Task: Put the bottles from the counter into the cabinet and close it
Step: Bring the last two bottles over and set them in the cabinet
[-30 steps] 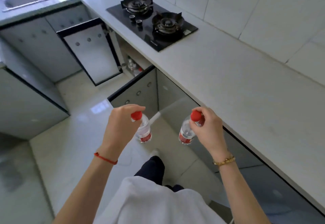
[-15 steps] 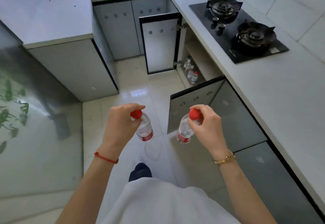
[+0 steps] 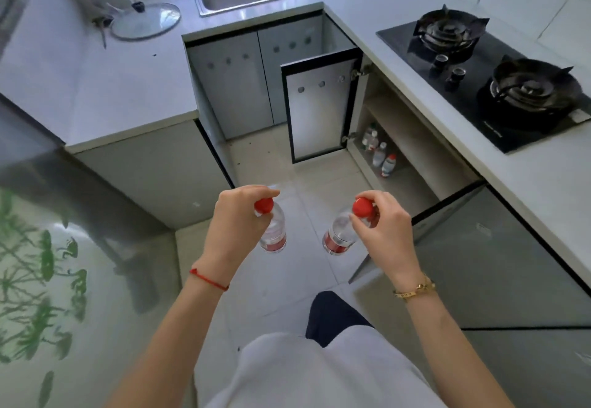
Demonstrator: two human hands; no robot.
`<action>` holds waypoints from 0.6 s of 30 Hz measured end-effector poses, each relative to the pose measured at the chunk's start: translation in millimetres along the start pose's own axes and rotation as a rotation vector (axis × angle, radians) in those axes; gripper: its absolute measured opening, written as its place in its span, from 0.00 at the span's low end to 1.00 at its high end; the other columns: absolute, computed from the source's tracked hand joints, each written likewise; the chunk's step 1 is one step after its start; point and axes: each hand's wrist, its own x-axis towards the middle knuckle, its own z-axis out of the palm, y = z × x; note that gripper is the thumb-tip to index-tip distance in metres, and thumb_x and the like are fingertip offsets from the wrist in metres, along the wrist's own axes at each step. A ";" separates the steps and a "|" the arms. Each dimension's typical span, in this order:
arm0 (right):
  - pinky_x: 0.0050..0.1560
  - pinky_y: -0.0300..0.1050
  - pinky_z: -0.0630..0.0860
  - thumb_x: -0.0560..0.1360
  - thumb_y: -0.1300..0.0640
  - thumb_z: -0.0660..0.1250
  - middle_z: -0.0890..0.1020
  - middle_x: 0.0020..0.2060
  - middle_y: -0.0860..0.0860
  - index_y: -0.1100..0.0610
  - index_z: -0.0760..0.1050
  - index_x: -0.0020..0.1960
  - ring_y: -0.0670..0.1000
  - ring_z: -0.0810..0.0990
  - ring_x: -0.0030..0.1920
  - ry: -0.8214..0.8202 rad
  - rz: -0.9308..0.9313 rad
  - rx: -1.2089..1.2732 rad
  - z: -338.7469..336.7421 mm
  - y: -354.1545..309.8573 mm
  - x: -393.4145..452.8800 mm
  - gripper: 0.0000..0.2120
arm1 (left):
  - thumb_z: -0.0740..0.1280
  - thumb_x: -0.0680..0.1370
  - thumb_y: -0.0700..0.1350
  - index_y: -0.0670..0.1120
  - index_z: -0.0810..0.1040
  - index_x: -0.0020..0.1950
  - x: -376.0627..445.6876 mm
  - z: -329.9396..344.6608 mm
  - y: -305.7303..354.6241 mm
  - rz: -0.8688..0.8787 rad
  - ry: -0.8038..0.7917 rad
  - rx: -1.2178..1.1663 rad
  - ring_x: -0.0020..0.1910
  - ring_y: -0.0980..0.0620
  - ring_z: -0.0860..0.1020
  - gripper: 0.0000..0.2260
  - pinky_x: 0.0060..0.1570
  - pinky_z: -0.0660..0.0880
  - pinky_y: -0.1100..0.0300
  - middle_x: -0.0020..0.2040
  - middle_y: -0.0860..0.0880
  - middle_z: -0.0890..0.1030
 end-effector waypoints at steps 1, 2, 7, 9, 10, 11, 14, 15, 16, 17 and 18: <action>0.49 0.30 0.72 0.72 0.59 0.73 0.77 0.49 0.48 0.55 0.75 0.55 0.45 0.77 0.48 0.001 0.004 -0.011 7.2 0.5 12.5 0.13 | 0.71 0.68 0.30 0.45 0.86 0.51 16.2 1.5 -6.1 0.008 -0.014 0.000 0.47 0.50 0.84 0.16 0.54 0.80 0.56 0.50 0.47 0.86; 0.48 0.30 0.72 0.72 0.60 0.73 0.77 0.49 0.48 0.55 0.75 0.55 0.45 0.77 0.48 0.002 0.009 -0.023 13.8 1.9 25.1 0.13 | 0.71 0.68 0.30 0.45 0.86 0.51 32.3 3.7 -10.9 0.015 -0.029 -0.008 0.47 0.50 0.84 0.16 0.54 0.80 0.57 0.50 0.47 0.86; 0.50 0.35 0.75 0.72 0.60 0.73 0.78 0.48 0.49 0.55 0.75 0.54 0.46 0.77 0.48 0.033 0.050 -0.070 39.6 16.5 96.8 0.13 | 0.74 0.70 0.32 0.46 0.85 0.53 120.6 28.6 -32.6 0.013 -0.116 -0.075 0.48 0.51 0.84 0.15 0.56 0.80 0.55 0.51 0.48 0.86; 0.50 0.38 0.76 0.71 0.60 0.73 0.78 0.48 0.49 0.55 0.75 0.53 0.47 0.77 0.48 0.061 0.068 -0.080 44.7 23.7 129.9 0.13 | 0.74 0.69 0.32 0.46 0.85 0.53 159.5 42.0 -37.1 0.020 -0.149 -0.111 0.47 0.51 0.84 0.15 0.56 0.80 0.54 0.51 0.48 0.86; 0.50 0.38 0.76 0.71 0.60 0.73 0.78 0.47 0.49 0.55 0.75 0.53 0.47 0.77 0.47 0.073 0.079 -0.089 46.4 27.5 147.7 0.12 | 0.74 0.69 0.32 0.46 0.85 0.53 180.5 49.2 -38.6 0.030 -0.161 -0.123 0.47 0.51 0.84 0.16 0.55 0.80 0.54 0.50 0.48 0.86; 0.49 0.36 0.75 0.72 0.60 0.72 0.78 0.47 0.49 0.55 0.75 0.53 0.47 0.77 0.47 0.081 0.090 -0.097 47.3 31.2 165.4 0.12 | 0.74 0.68 0.32 0.46 0.85 0.53 201.8 56.2 -39.0 0.045 -0.170 -0.128 0.47 0.51 0.84 0.16 0.55 0.81 0.54 0.50 0.48 0.86; 0.49 0.30 0.72 0.72 0.59 0.73 0.78 0.48 0.48 0.54 0.75 0.54 0.45 0.77 0.48 0.111 0.130 -0.105 49.3 41.2 217.4 0.13 | 0.74 0.69 0.33 0.48 0.85 0.52 263.1 76.9 -37.8 0.128 -0.208 -0.106 0.47 0.53 0.84 0.15 0.54 0.81 0.56 0.50 0.50 0.86; 0.49 0.30 0.73 0.71 0.60 0.73 0.78 0.48 0.48 0.54 0.75 0.54 0.45 0.77 0.48 0.130 0.145 -0.101 49.7 45.0 234.3 0.13 | 0.74 0.69 0.34 0.48 0.86 0.52 282.9 84.5 -37.1 0.162 -0.216 -0.095 0.47 0.54 0.84 0.15 0.54 0.81 0.58 0.51 0.51 0.86; 0.50 0.30 0.73 0.71 0.60 0.73 0.78 0.49 0.48 0.55 0.76 0.54 0.45 0.77 0.48 0.152 0.160 -0.100 49.9 48.7 251.2 0.13 | 0.73 0.69 0.34 0.49 0.86 0.52 302.5 92.0 -35.6 0.189 -0.222 -0.091 0.48 0.55 0.84 0.15 0.54 0.80 0.60 0.51 0.52 0.86; 0.50 0.29 0.72 0.71 0.60 0.73 0.78 0.49 0.48 0.55 0.76 0.54 0.45 0.78 0.49 0.170 0.178 -0.102 50.3 52.2 266.7 0.13 | 0.73 0.69 0.34 0.49 0.86 0.51 321.0 98.9 -33.2 0.209 -0.234 -0.089 0.48 0.55 0.83 0.15 0.54 0.79 0.63 0.51 0.52 0.86; 0.50 0.28 0.71 0.71 0.61 0.73 0.78 0.50 0.49 0.55 0.75 0.54 0.45 0.78 0.49 0.183 0.202 -0.106 51.1 55.4 281.0 0.13 | 0.73 0.69 0.33 0.49 0.86 0.51 338.5 105.4 -30.6 0.229 -0.251 -0.088 0.47 0.56 0.83 0.15 0.53 0.78 0.67 0.51 0.52 0.86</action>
